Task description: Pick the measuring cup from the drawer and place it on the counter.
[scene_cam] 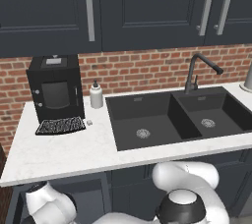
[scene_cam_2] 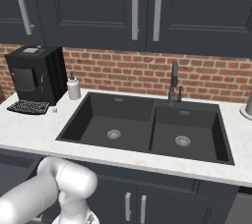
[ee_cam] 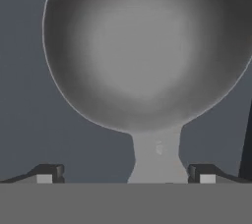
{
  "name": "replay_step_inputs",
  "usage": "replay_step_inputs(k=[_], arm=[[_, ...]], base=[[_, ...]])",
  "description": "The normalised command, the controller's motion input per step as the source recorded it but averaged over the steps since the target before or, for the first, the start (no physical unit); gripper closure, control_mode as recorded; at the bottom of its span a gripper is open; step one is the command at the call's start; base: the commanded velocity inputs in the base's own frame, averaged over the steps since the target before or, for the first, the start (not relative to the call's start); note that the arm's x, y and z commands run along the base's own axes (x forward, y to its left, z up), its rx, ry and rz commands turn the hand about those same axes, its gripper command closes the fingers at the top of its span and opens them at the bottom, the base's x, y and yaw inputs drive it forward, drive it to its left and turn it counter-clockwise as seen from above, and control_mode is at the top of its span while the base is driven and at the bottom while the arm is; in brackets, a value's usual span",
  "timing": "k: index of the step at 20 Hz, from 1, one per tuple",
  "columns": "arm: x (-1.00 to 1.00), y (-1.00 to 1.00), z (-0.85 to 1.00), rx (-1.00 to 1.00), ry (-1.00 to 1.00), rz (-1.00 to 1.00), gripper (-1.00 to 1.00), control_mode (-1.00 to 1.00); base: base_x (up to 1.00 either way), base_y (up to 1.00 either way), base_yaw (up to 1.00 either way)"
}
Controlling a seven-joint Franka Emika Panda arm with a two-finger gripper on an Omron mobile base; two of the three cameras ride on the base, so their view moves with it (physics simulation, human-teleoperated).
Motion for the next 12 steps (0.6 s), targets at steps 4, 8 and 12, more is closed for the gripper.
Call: replay_step_inputs(k=[4, 8, 12], arm=[[-0.28, -0.08, -0.02, -0.08, -0.02, 0.00, -1.00, -1.00], [-0.13, -0.45, 0.00, 0.00, 0.00, 0.00, -1.00, -1.00], [-0.09, -0.56, -0.16, 0.00, -0.01, 0.00, -1.00, -1.00]], base=[[0.00, 0.00, 0.00], [0.00, 0.00, 0.00], [0.00, 0.00, 0.00]])
